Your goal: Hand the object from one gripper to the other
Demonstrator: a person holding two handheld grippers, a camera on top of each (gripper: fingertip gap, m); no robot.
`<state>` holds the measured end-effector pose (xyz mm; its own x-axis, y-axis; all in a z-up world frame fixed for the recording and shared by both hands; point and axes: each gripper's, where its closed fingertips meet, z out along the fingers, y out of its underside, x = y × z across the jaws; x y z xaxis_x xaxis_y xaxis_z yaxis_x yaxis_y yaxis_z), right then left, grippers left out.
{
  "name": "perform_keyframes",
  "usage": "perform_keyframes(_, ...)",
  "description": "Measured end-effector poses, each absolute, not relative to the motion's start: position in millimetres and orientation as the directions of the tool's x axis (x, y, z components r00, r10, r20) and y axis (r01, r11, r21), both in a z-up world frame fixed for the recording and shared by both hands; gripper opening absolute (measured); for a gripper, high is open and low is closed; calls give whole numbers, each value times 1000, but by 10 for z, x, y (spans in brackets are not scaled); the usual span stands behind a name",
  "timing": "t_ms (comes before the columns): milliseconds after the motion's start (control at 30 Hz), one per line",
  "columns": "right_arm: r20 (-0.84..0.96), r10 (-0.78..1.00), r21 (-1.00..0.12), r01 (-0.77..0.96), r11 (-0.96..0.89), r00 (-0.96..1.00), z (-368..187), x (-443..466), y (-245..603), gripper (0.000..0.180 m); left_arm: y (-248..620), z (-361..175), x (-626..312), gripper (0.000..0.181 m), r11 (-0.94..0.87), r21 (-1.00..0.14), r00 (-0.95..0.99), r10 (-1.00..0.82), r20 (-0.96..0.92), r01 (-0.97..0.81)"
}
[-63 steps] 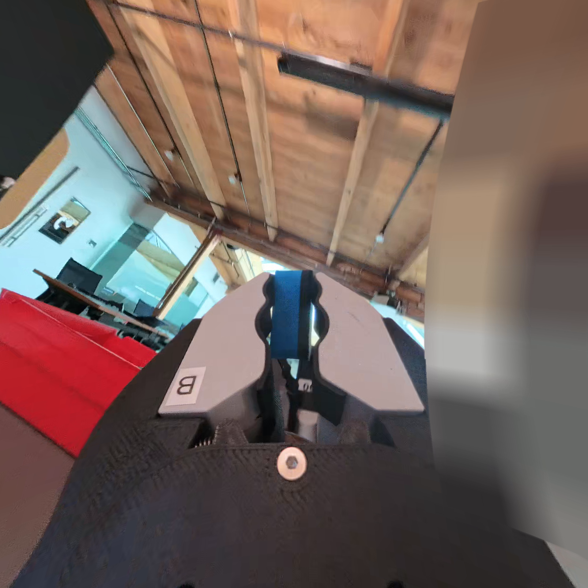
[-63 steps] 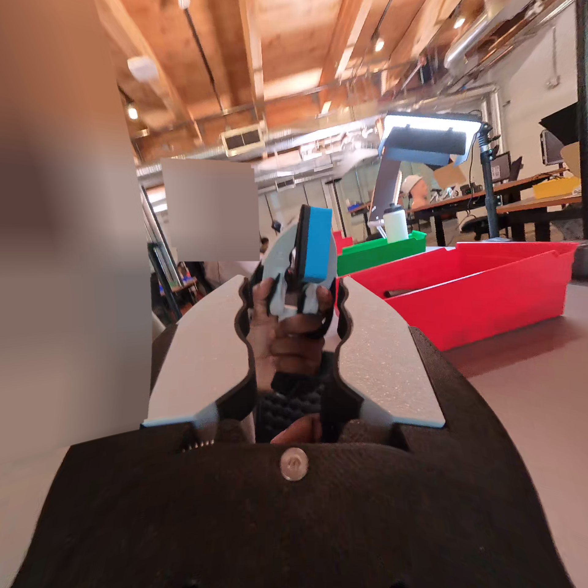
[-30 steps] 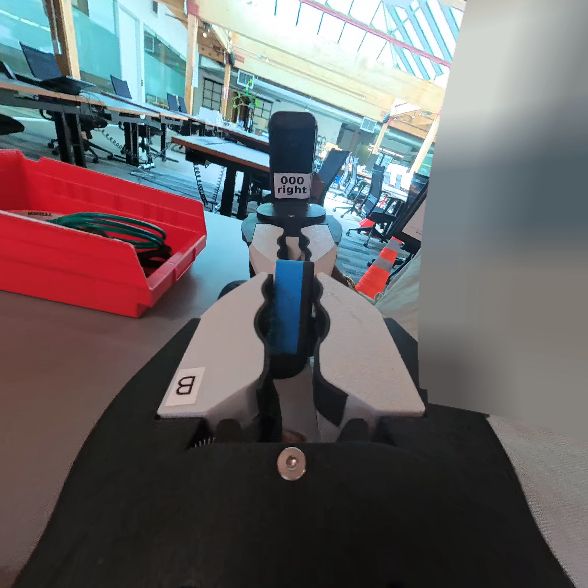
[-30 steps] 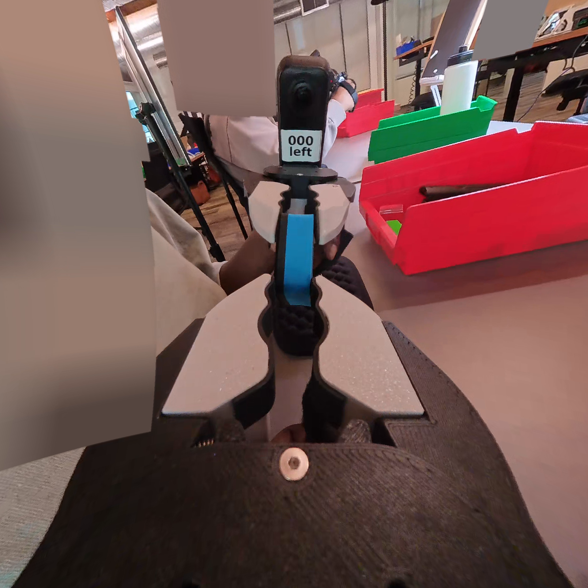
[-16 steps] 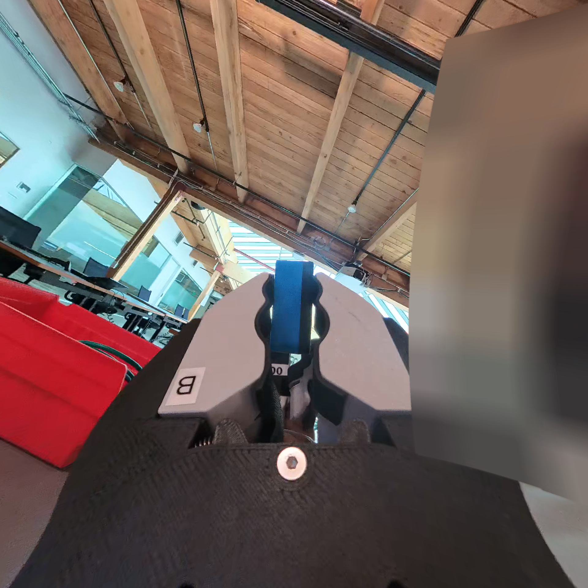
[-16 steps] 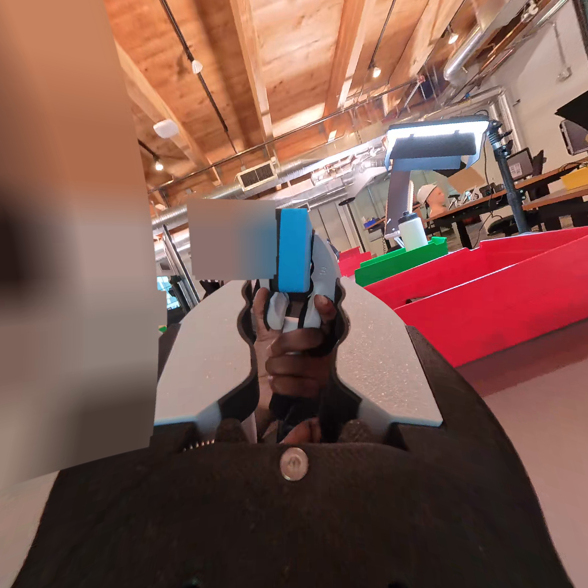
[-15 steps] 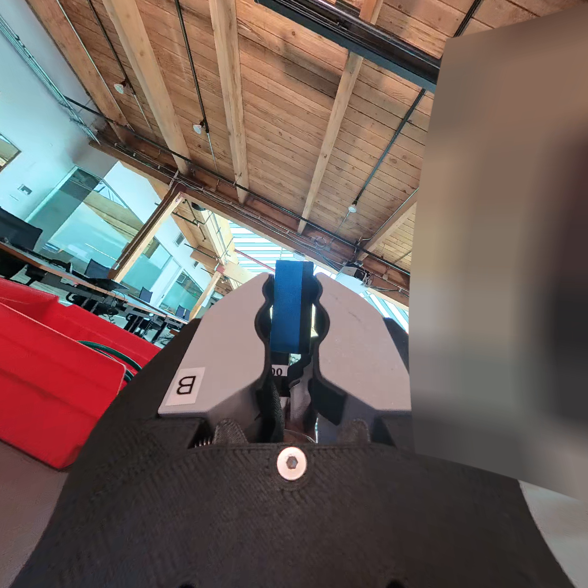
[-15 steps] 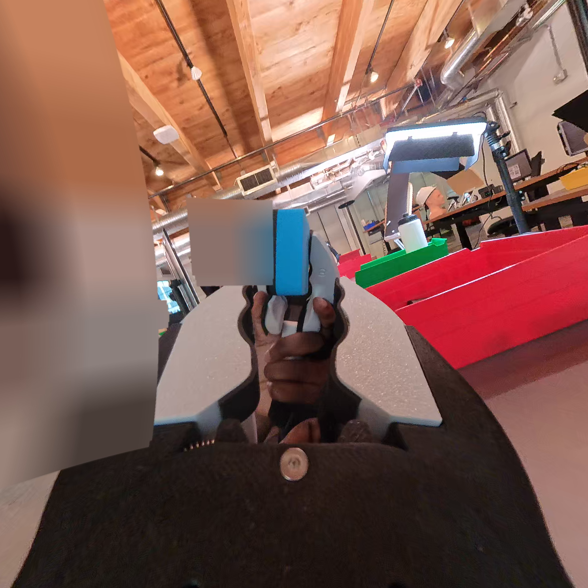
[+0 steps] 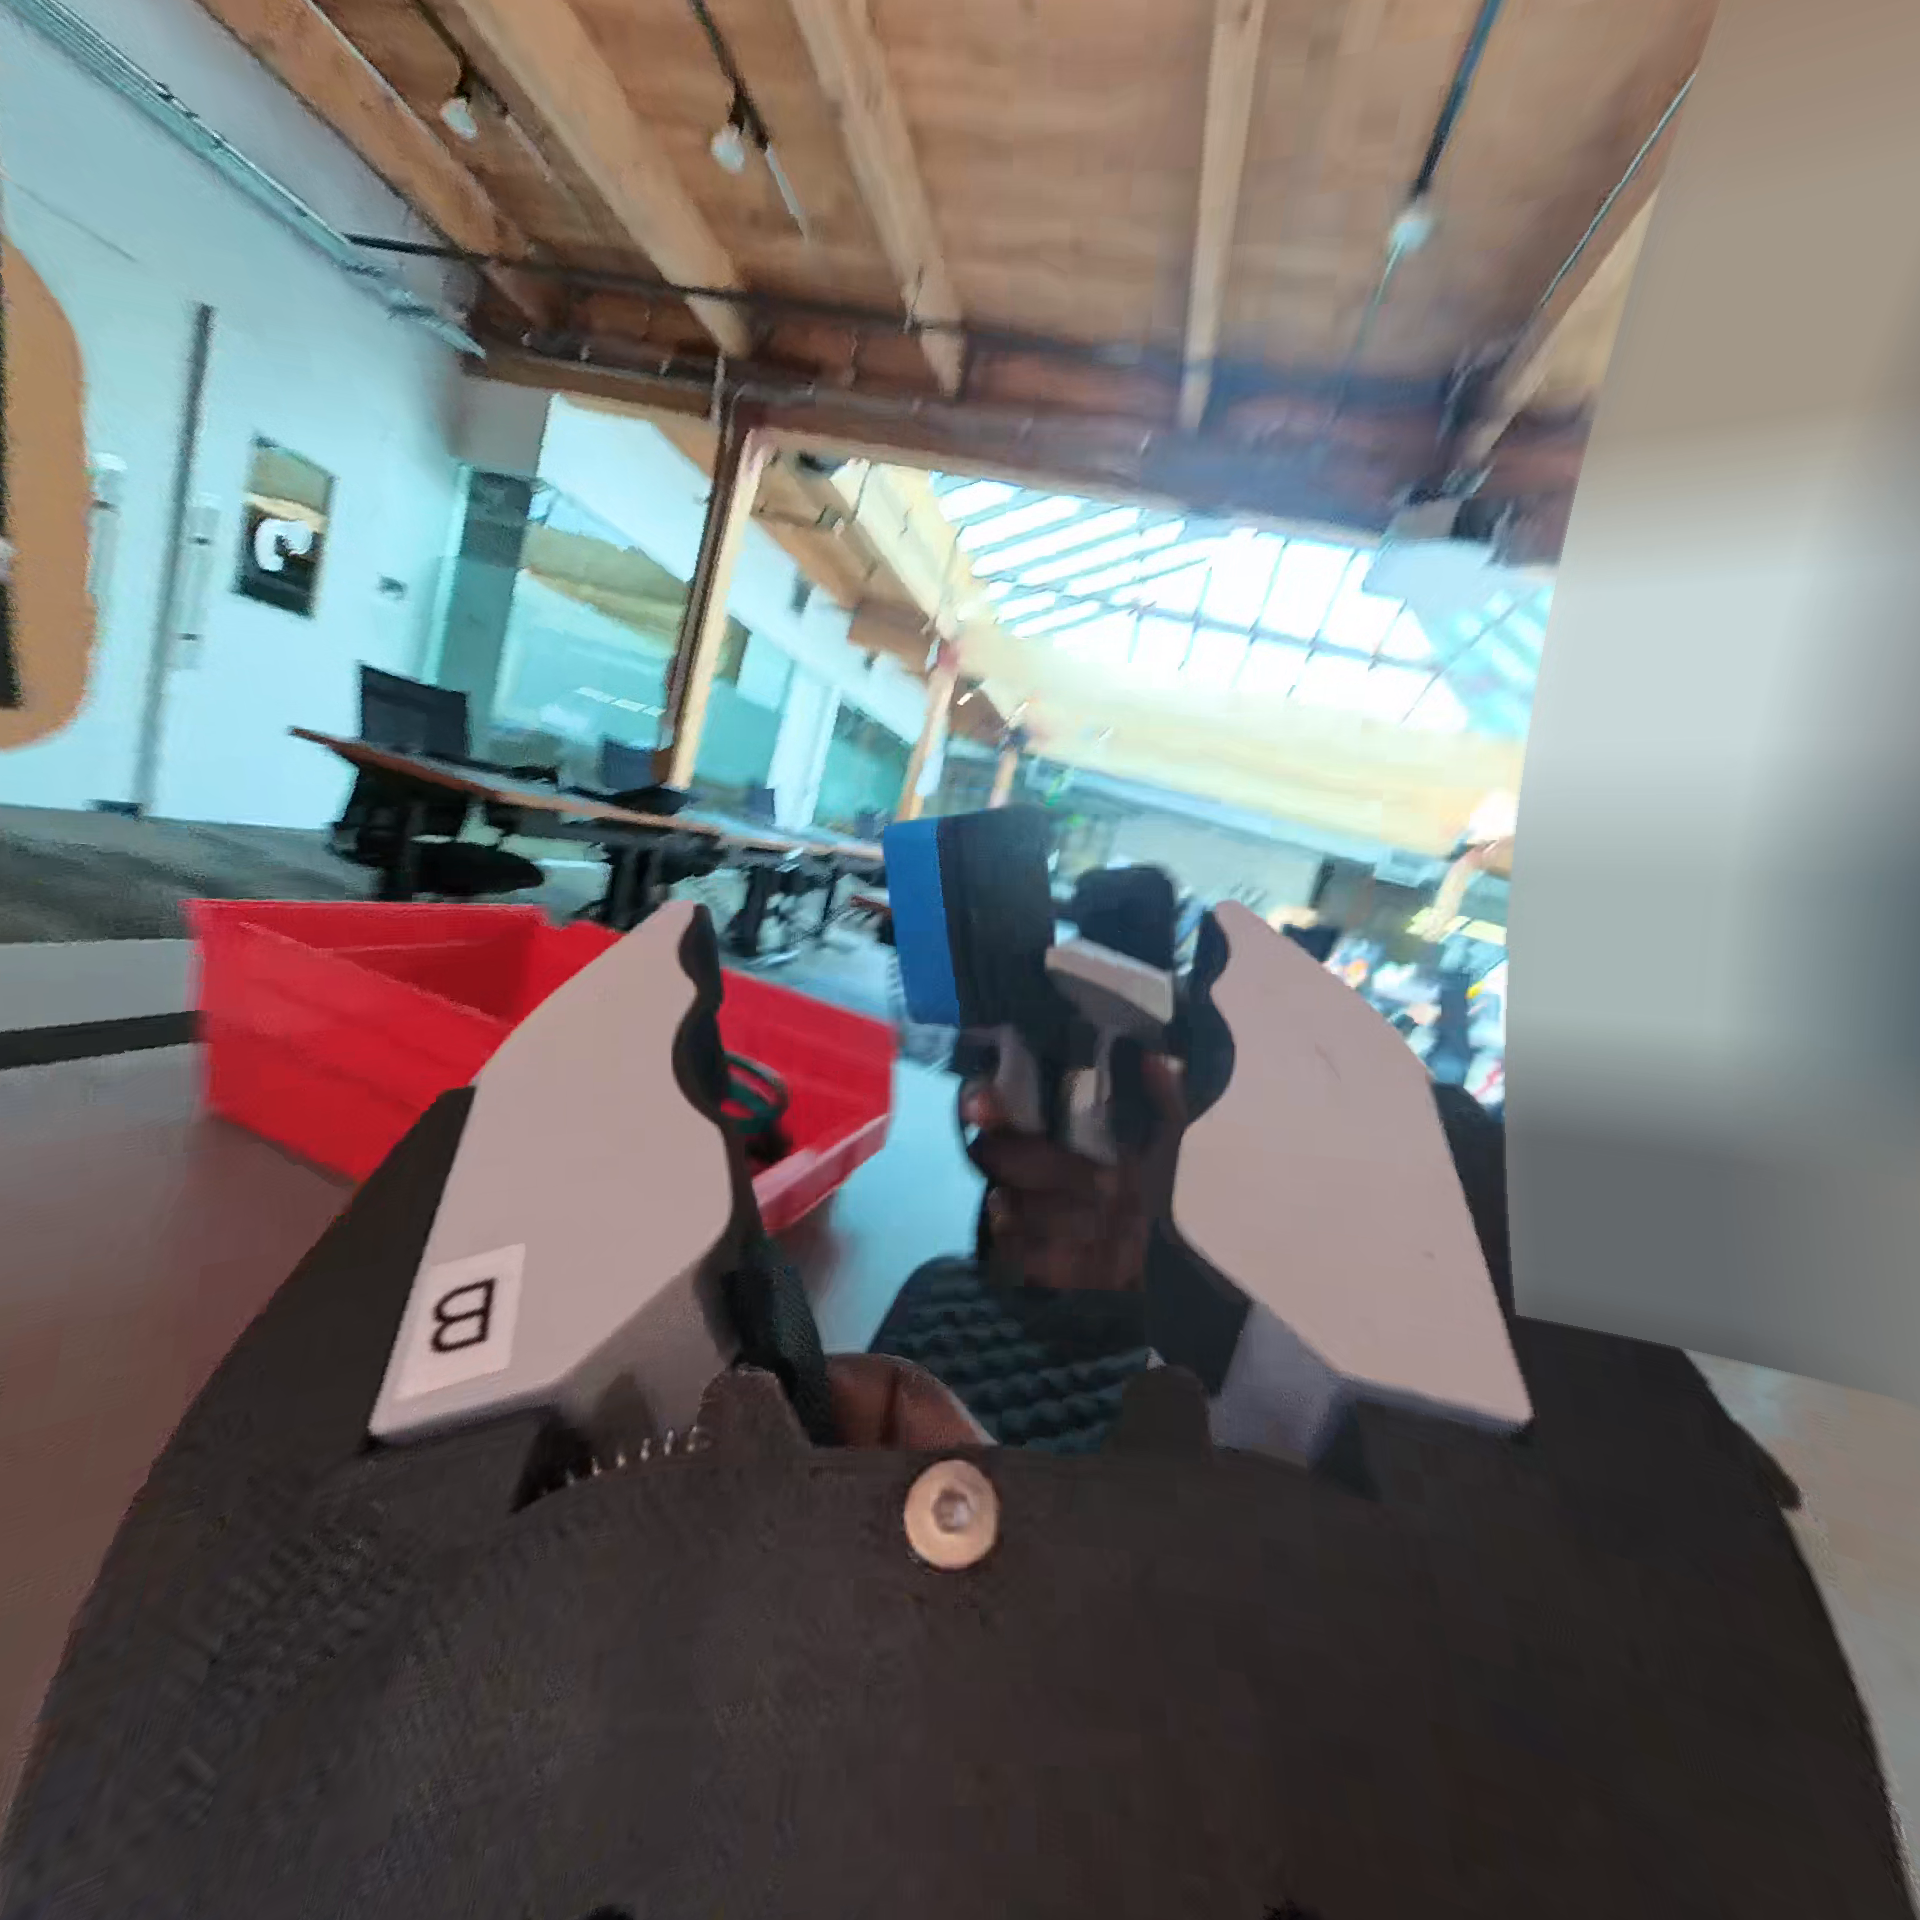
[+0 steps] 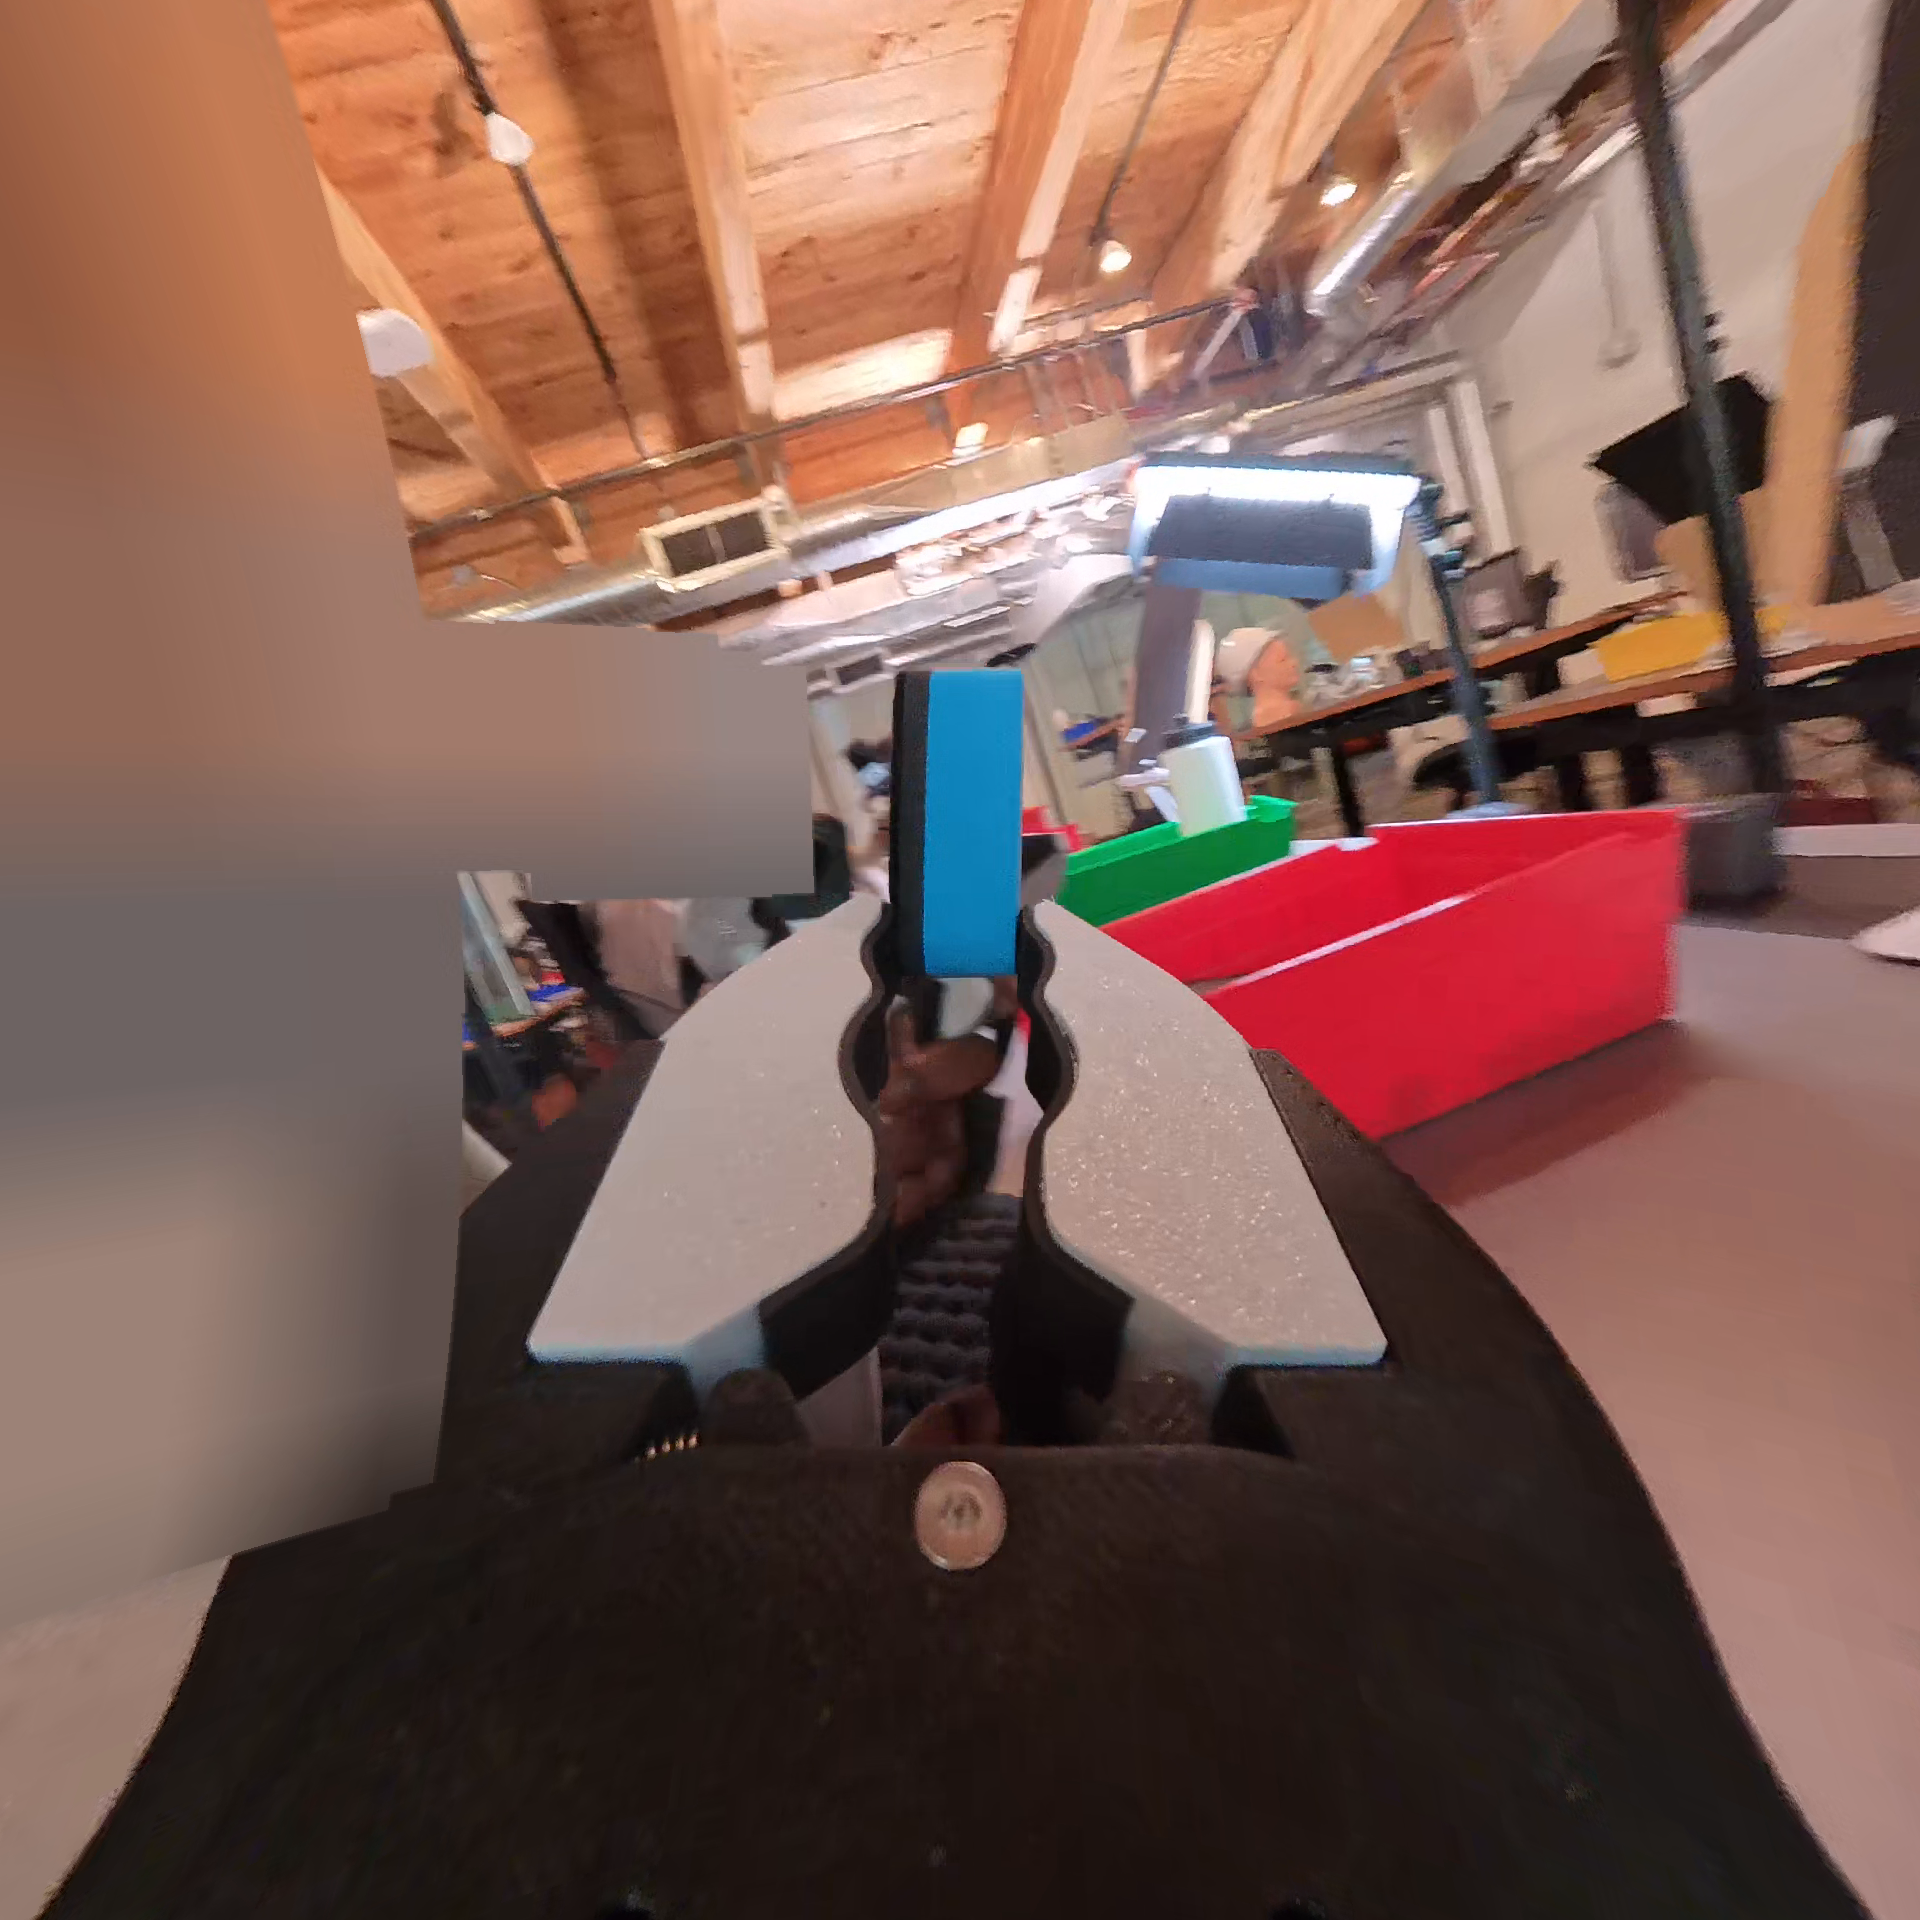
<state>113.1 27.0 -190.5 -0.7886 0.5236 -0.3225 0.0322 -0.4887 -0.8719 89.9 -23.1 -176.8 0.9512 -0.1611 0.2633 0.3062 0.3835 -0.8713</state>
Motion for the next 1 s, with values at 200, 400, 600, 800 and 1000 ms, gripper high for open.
perform_keyframes(200, -236, 863, -959, -34, -280, -447, -2064, 954, 1170, 22, -508, -1767, 674, 91, 287, -945, 986, 21, 167, 154)
perform_keyframes(400, -22, 991, -982, 181, -46, 133, -2609, 924, 2329, 22, -638, -1789, 616, 93, 181, -975, 987, 71, 146, 131)
perform_keyframes(600, 83, 947, -949, 314, -20, 311, -2949, 999, 2779, 22, -643, -1815, 659, 92, 138, -983, 990, 59, 130, 120)
perform_keyframes(800, 126, 927, -916, 400, -28, 354, -3153, 993, 2909, 22, -638, -1842, 656, 89, 115, -986, 990, 63, 125, 117)
perform_keyframes(1000, 133, 926, -907, 419, -29, 352, -3206, 976, 2917, 27, -648, -1858, 645, 89, 102, -989, 990, 75, 116, 108)
